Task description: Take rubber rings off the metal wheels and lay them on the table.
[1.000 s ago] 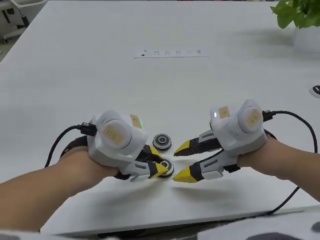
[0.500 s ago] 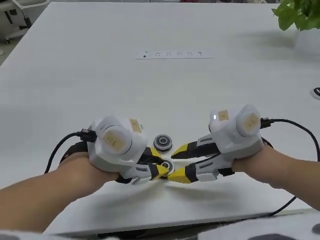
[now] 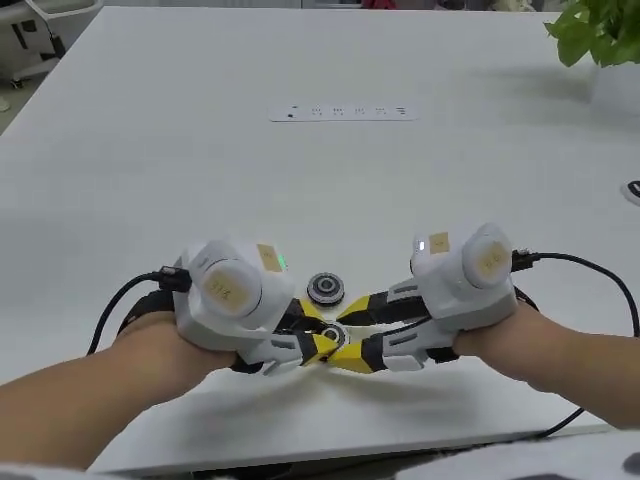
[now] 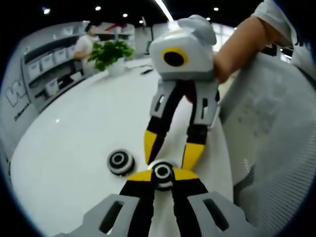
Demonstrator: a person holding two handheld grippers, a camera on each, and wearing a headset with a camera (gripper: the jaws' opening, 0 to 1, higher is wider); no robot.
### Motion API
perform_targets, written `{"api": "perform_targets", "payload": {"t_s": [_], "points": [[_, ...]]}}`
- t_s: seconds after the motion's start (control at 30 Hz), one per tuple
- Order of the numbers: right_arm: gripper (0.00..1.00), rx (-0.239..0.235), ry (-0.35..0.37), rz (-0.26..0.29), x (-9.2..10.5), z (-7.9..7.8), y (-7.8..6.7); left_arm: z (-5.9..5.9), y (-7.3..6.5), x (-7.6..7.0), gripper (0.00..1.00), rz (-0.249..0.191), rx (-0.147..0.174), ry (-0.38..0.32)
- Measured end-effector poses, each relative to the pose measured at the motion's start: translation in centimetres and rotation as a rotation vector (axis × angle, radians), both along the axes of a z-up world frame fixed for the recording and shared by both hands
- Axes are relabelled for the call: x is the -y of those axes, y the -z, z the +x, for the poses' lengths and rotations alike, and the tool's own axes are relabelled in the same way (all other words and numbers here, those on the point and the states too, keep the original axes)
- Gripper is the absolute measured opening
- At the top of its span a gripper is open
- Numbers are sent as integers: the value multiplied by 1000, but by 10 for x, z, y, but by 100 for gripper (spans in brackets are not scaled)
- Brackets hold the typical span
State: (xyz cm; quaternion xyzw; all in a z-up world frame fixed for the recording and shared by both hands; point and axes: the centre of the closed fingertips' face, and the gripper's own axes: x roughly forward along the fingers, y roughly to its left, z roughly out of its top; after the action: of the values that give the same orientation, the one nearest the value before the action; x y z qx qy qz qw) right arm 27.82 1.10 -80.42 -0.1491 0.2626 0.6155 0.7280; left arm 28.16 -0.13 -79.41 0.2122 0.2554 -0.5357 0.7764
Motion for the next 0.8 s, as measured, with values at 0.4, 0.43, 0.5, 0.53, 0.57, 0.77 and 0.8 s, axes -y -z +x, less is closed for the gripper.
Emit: {"api": "perform_targets", "payload": {"t_s": [0.4,0.43,0.5,0.53,0.57,0.77,0.8], "points": [[25,4,-5,-6,2,1,4,2,2,0,14,-6,7,1],[25,8,-10,-8,2,1,4,1,1,0,14,-6,8,1],[24,10,-12,-8,2,1,4,1,1,0,14,-7,8,0],[24,10,-12,-8,3,2,4,1,1,0,14,-8,8,-1],[24,10,-13,-8,4,2,5,1,1,0,14,-9,8,-2],[22,10,-18,-13,7,2,6,1,1,0,13,-11,9,-2],[22,11,-20,-13,7,2,6,0,1,0,13,-12,9,-2]]}}
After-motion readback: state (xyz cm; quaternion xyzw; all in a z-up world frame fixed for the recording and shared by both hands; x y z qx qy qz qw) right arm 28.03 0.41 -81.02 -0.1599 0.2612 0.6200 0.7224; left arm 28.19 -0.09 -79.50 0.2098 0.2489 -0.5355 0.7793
